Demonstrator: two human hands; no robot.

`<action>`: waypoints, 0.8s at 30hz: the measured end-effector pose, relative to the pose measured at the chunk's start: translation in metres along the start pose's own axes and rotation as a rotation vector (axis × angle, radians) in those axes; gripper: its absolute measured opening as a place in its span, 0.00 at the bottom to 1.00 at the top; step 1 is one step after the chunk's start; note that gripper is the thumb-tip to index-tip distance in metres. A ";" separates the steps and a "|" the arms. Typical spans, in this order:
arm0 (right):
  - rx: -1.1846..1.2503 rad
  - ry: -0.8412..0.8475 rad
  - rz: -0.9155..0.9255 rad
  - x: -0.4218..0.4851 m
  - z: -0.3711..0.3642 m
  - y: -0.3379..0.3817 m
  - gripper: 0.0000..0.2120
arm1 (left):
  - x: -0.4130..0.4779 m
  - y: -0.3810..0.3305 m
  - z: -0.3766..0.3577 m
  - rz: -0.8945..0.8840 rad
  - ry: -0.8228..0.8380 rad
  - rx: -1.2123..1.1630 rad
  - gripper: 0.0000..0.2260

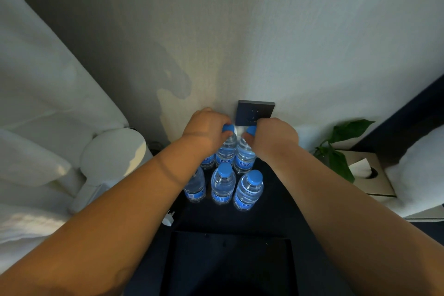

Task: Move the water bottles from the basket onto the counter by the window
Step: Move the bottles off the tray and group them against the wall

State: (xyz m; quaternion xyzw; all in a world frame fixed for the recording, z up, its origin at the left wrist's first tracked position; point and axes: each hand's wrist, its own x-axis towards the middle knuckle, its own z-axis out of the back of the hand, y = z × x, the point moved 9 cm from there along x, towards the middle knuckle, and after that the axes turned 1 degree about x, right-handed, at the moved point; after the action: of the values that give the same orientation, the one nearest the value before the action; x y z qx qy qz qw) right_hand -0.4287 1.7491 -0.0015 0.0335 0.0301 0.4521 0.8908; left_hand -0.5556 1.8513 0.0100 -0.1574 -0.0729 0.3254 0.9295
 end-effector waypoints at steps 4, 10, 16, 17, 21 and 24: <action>0.052 -0.004 0.076 -0.005 -0.002 0.006 0.16 | -0.001 -0.002 0.002 -0.024 -0.002 0.009 0.15; 0.052 -0.028 0.048 -0.002 -0.002 0.007 0.19 | -0.001 -0.001 0.001 -0.021 0.003 -0.012 0.16; 0.121 -0.042 0.047 -0.003 -0.006 0.001 0.16 | 0.000 0.001 -0.002 -0.023 0.004 -0.024 0.16; 0.145 -0.030 0.053 -0.002 -0.007 -0.001 0.14 | 0.000 0.001 -0.003 -0.026 0.004 -0.025 0.16; 0.173 -0.001 0.043 0.001 -0.010 -0.005 0.13 | 0.000 0.002 -0.004 -0.022 0.000 -0.033 0.16; 0.180 -0.011 0.022 0.003 -0.011 -0.005 0.16 | 0.000 0.003 -0.004 -0.011 0.006 -0.038 0.17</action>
State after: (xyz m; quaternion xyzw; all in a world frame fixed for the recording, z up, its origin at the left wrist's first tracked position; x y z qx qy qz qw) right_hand -0.4238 1.7494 -0.0132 0.1162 0.0655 0.4571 0.8793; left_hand -0.5566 1.8528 0.0051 -0.1757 -0.0771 0.3183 0.9284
